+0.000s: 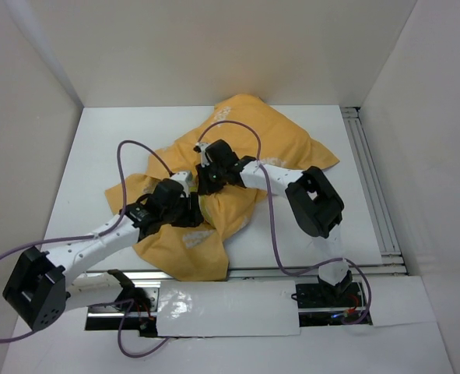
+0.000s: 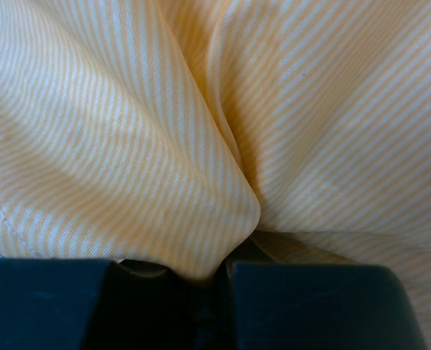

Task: Put the pillow into the pillowcase

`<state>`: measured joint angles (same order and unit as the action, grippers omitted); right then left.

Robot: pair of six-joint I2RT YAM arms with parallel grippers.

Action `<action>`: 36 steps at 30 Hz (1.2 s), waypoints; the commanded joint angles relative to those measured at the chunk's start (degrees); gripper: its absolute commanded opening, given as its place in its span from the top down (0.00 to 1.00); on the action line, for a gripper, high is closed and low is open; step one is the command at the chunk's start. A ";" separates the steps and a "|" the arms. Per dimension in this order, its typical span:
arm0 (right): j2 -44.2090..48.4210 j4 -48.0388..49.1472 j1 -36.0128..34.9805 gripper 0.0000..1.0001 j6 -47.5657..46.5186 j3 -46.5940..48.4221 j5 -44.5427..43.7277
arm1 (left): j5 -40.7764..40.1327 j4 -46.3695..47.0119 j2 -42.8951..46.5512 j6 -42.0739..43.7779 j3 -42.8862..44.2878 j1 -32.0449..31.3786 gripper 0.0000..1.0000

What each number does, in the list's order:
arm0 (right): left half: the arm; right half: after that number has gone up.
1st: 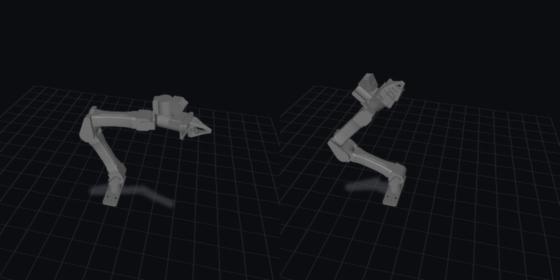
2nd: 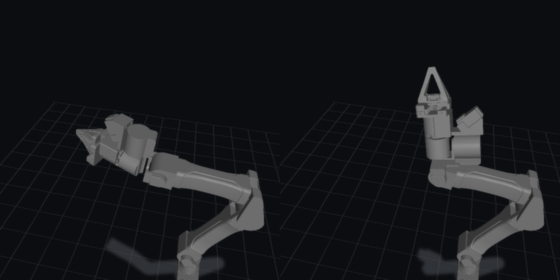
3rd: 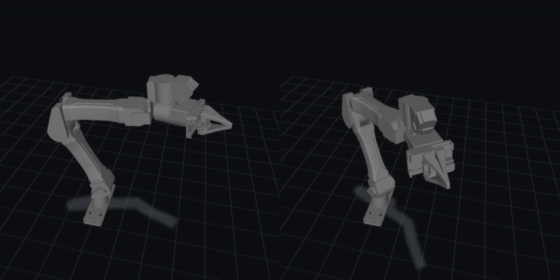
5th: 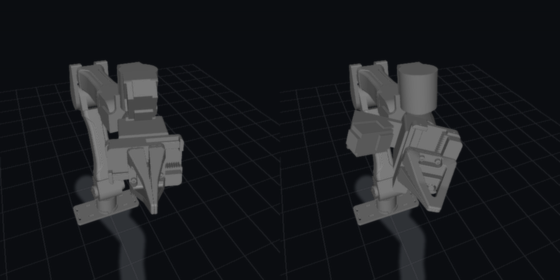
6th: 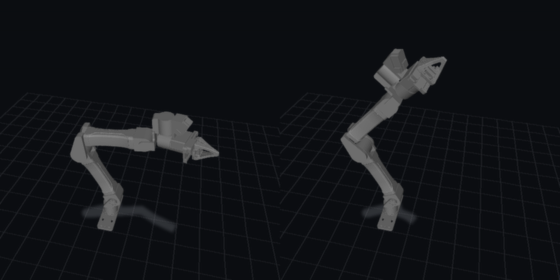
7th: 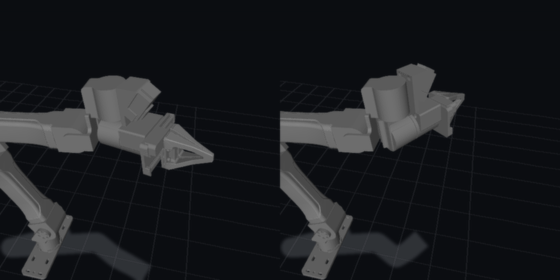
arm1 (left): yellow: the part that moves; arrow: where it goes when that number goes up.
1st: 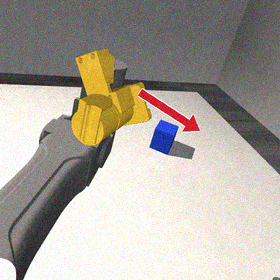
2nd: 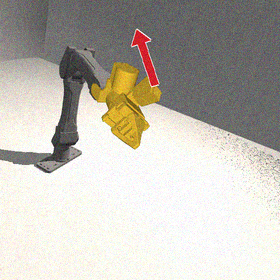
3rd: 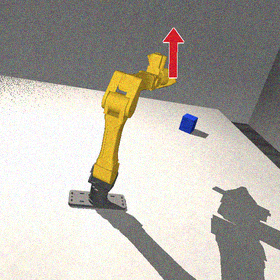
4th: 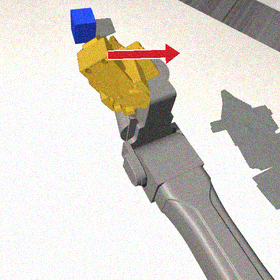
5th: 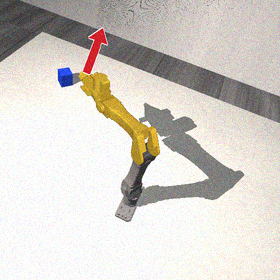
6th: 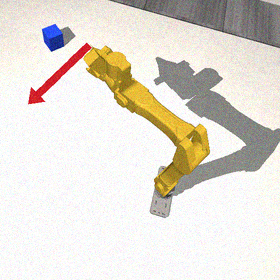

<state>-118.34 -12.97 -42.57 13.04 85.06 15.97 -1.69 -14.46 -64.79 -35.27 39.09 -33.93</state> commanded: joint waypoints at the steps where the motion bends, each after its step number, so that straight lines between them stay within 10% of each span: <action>1: -3.65 -2.15 -0.59 1.00 2.52 -2.70 4.95 | -4.54 4.78 -1.29 1.95 0.03 -2.62 0.36; 20: -2.51 -2.15 -0.06 1.00 3.57 -3.85 6.00 | -11.66 12.79 -13.86 -0.86 0.45 -5.35 0.32; 22: -2.51 -2.15 0.46 1.00 3.57 -3.85 6.01 | -11.67 12.79 -17.27 -0.86 1.42 -5.35 0.38; 28: -1.27 -2.15 0.99 1.00 4.10 -4.37 6.01 | -11.58 9.36 -24.15 -1.47 6.79 -6.58 0.98; 36: -0.75 -3.73 0.99 1.00 3.57 -4.98 -2.15 | -20.00 7.69 -3.64 -5.34 2.84 -6.58 1.00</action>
<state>-117.99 -10.76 -40.69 16.75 83.00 18.79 -15.59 -7.60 -79.29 -38.70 42.72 -40.23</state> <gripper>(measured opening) 0.153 0.033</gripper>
